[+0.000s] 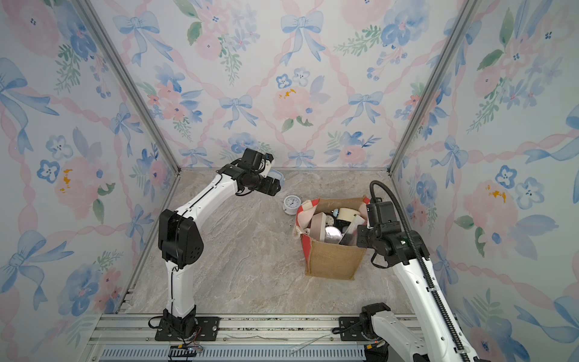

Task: Put the alarm clock into the canvas bag
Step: Pick up the alarm from the center of the board, then place the alarm at the canvas bag.

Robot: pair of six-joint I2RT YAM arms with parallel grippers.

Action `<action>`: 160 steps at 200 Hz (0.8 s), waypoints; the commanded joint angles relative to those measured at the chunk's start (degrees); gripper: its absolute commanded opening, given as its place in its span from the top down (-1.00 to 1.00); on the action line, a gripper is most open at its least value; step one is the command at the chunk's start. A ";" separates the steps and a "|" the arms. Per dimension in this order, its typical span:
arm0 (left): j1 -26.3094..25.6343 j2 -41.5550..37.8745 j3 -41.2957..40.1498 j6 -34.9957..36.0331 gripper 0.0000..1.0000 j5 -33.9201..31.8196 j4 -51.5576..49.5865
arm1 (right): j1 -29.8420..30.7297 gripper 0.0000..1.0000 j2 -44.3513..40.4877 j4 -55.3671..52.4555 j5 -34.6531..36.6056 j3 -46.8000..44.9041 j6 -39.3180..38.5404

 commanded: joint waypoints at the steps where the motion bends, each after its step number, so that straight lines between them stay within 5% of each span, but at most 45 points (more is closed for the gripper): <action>1: -2.06 -4.33 -0.89 -0.17 -0.76 -0.24 -0.57 | 0.55 0.89 0.34 0.32 1.01 1.46 -0.86; 87: -12.25 -14.00 -0.49 -1.48 -0.77 -0.55 -1.95 | 0.55 0.88 0.25 0.37 0.52 1.41 -0.78; 160: -21.55 -14.63 0.73 -2.76 -0.78 -2.30 -2.30 | 0.56 0.89 0.29 0.46 0.22 1.19 -0.69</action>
